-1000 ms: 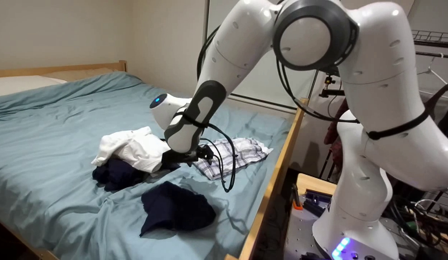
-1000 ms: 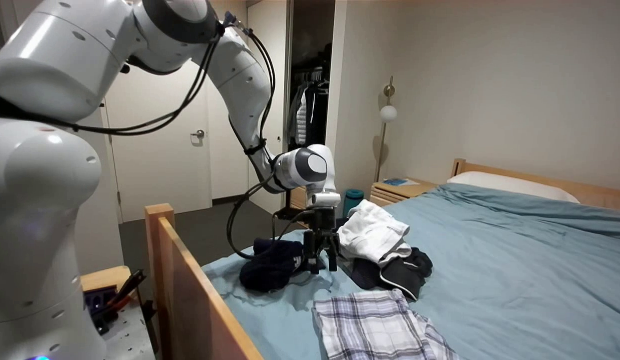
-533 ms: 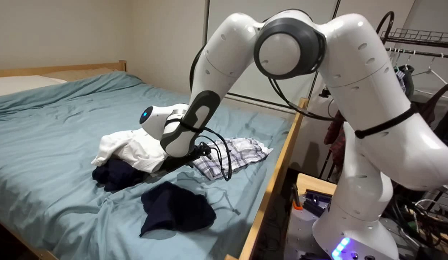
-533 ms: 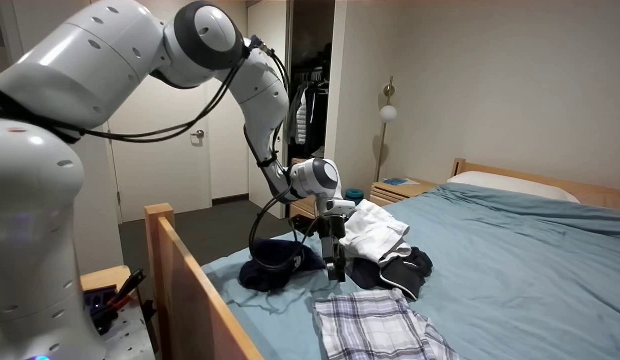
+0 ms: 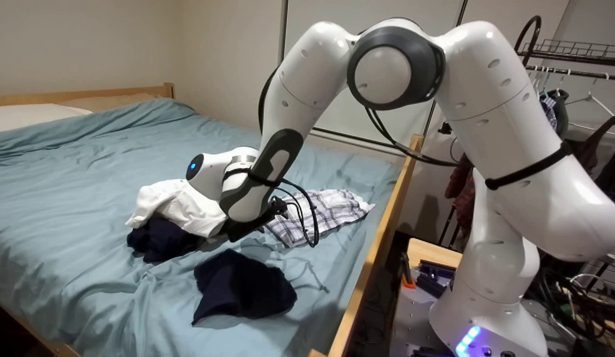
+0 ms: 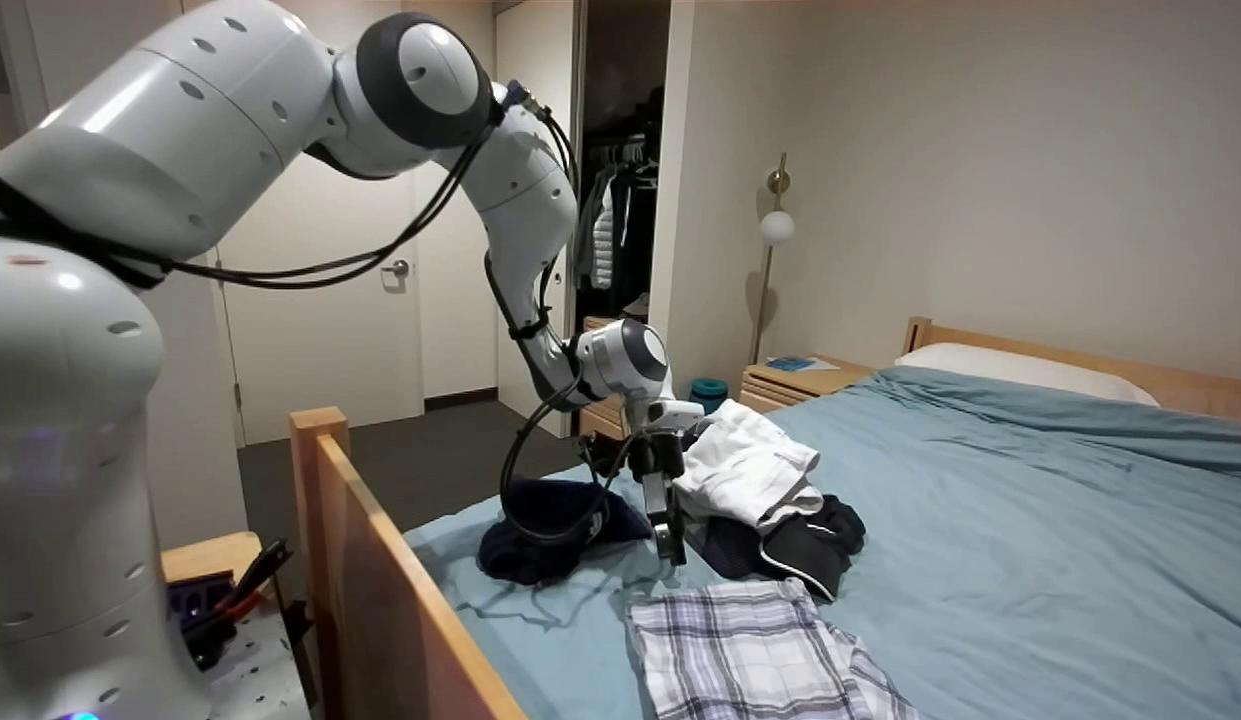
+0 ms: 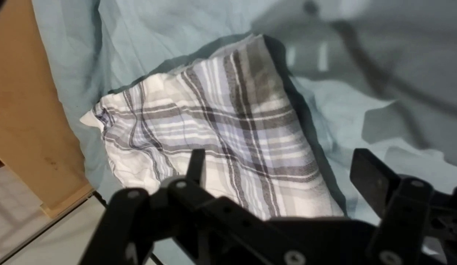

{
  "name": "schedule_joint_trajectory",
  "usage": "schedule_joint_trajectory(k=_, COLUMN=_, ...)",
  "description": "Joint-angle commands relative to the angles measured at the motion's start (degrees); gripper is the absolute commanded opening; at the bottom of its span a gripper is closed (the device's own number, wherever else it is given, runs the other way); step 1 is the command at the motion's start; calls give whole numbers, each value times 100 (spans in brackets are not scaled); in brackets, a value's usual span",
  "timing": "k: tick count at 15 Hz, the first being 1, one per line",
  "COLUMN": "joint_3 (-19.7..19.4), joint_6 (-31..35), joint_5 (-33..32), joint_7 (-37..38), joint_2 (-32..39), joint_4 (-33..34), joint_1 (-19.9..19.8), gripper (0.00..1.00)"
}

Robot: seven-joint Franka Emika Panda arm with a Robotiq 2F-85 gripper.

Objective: Fold the checked trousers

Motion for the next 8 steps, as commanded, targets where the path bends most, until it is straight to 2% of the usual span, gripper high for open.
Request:
schedule_joint_trajectory(k=1, joint_3=196, joint_6=-312, joint_5=-357, joint_7=-103, joint_2=79, joint_4=44, joint_1=-159, gripper=100)
schedule_joint_trajectory(k=4, joint_3=326, joint_6=-149, joint_5=-429, joint_7=0, joint_2=166, joint_4=5, joint_1=-269, gripper=100)
schedule_joint_trajectory(k=6, joint_3=461, joint_6=377, joint_5=-397, joint_7=-75, joint_2=209, joint_4=-68, joint_1=-431, gripper=100)
schedule_joint_trajectory(k=8, joint_3=452, joint_6=612, joint_5=-445, joint_7=-73, joint_2=291, joint_4=-62, joint_1=-438, gripper=100)
